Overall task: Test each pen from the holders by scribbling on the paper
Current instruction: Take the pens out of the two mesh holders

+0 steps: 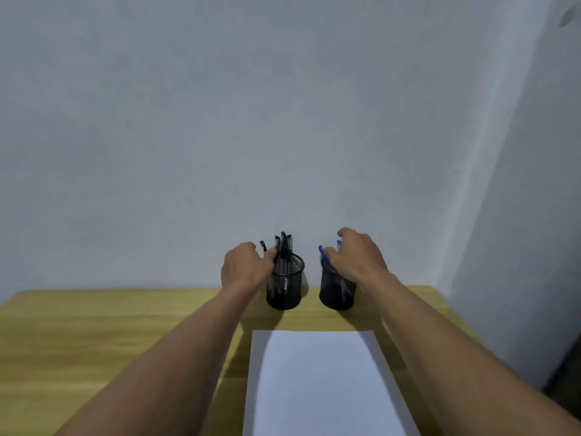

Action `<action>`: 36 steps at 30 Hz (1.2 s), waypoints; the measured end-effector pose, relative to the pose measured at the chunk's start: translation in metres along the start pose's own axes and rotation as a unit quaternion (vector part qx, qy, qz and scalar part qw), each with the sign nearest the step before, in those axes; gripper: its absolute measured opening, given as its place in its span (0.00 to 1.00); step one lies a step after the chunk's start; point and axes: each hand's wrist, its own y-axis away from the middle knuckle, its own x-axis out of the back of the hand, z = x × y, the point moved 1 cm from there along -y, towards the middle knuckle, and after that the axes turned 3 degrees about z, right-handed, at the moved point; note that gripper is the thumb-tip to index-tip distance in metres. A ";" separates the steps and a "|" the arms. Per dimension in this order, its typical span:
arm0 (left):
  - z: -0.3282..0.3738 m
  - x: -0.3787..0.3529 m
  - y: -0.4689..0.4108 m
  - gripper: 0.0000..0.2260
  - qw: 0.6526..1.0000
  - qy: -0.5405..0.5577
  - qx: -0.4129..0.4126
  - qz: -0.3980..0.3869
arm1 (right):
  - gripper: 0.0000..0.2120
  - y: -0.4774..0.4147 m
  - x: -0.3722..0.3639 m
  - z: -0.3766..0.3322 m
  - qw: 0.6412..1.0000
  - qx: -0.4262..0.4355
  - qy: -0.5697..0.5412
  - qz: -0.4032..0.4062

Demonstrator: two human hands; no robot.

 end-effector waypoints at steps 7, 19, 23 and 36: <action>0.000 -0.027 -0.020 0.19 0.999 0.043 0.015 0.024 | 0.19 -0.021 -0.036 0.014 0.997 -0.060 -0.037 0.030; 0.010 -0.045 -0.025 0.21 0.998 0.061 0.009 -0.002 | 0.08 -0.034 -0.051 0.020 0.991 -0.068 -0.114 0.026; 0.013 -0.049 -0.027 0.14 0.999 0.038 -0.015 -0.013 | 0.05 -0.037 -0.049 0.024 0.992 -0.061 -0.111 0.015; 0.024 -0.056 -0.033 0.10 0.995 -0.033 -0.072 -0.058 | 0.07 -0.042 -0.047 0.031 0.993 -0.037 -0.113 0.011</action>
